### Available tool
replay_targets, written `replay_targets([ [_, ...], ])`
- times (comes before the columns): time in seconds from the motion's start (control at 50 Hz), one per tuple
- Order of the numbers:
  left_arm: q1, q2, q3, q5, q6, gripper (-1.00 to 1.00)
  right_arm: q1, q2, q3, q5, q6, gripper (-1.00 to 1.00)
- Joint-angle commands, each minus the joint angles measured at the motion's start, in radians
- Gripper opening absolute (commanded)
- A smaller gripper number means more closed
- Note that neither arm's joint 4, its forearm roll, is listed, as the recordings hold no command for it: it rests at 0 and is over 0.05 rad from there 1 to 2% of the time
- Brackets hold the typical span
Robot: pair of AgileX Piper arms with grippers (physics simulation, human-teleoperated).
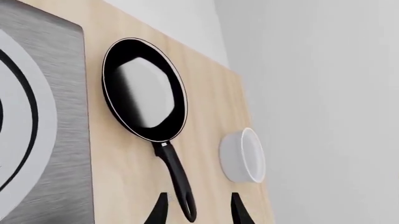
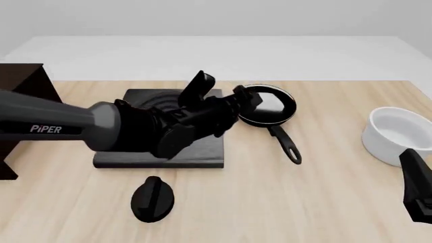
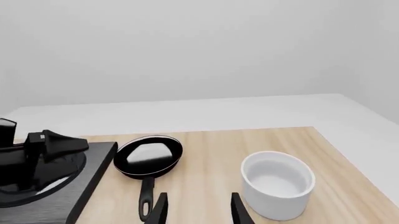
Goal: Put the frying pan on top of the cabinet.
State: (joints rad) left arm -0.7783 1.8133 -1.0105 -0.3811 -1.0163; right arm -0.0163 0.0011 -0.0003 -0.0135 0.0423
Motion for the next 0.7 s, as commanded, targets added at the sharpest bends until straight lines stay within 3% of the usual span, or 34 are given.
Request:
replay_targets([
  [0.02, 0.006, 0.067, -0.048, 0.006, -0.009, 1.0, -0.001, 0.0, 0.0, 0.001, 0.004, 1.0],
  [0.7, -0.021, 0.234, -0.134, -0.021, -0.061, 1.0, -0.002, 0.002, 0.0, 0.005, 0.007, 1.0],
])
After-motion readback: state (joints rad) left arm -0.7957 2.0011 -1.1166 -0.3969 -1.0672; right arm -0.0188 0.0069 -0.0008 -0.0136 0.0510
